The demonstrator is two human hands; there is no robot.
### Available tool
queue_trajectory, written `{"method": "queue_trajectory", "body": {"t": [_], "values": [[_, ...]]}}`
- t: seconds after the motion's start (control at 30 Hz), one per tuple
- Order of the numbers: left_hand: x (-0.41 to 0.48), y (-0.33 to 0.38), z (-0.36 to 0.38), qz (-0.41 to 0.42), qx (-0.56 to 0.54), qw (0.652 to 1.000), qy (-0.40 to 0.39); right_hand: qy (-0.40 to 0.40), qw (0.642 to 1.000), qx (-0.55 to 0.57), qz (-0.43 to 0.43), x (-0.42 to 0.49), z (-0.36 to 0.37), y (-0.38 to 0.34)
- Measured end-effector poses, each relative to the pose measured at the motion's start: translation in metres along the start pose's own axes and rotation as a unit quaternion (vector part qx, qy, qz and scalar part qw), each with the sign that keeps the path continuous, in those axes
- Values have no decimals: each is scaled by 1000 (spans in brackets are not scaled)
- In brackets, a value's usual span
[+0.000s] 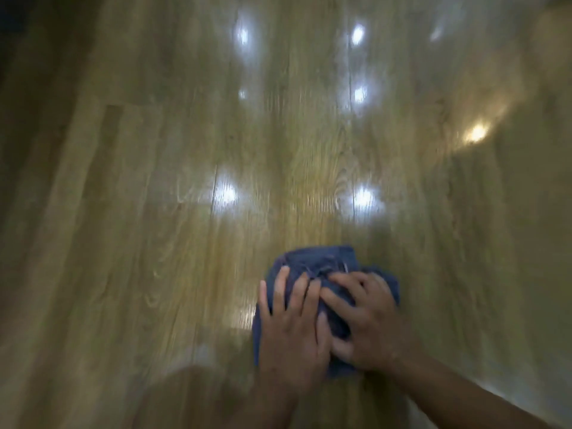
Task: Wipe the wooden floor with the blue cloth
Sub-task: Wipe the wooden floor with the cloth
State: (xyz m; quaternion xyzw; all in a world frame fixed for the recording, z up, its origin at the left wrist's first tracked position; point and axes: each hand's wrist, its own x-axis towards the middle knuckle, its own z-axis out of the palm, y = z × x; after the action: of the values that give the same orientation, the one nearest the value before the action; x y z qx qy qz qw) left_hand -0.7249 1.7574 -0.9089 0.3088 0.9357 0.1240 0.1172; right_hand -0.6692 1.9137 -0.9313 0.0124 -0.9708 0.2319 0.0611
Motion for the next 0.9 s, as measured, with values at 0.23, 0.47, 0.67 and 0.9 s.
{"method": "queue_trajectory", "body": {"t": [0.23, 0.47, 0.67, 0.9], "values": [[100, -1, -9, -29, -3, 999, 30, 4, 995, 21, -94, 100, -19, 71], [378, -5, -40, -43, 20, 997, 63, 41, 997, -60, -34, 320, -57, 212], [562, -1, -60, -63, 15, 992, 110, 30, 996, -78, -29, 474, -86, 314], [627, 5, -79, -81, 21, 994, 68, 12, 996, -69, -50, 535, -106, 353]]}}
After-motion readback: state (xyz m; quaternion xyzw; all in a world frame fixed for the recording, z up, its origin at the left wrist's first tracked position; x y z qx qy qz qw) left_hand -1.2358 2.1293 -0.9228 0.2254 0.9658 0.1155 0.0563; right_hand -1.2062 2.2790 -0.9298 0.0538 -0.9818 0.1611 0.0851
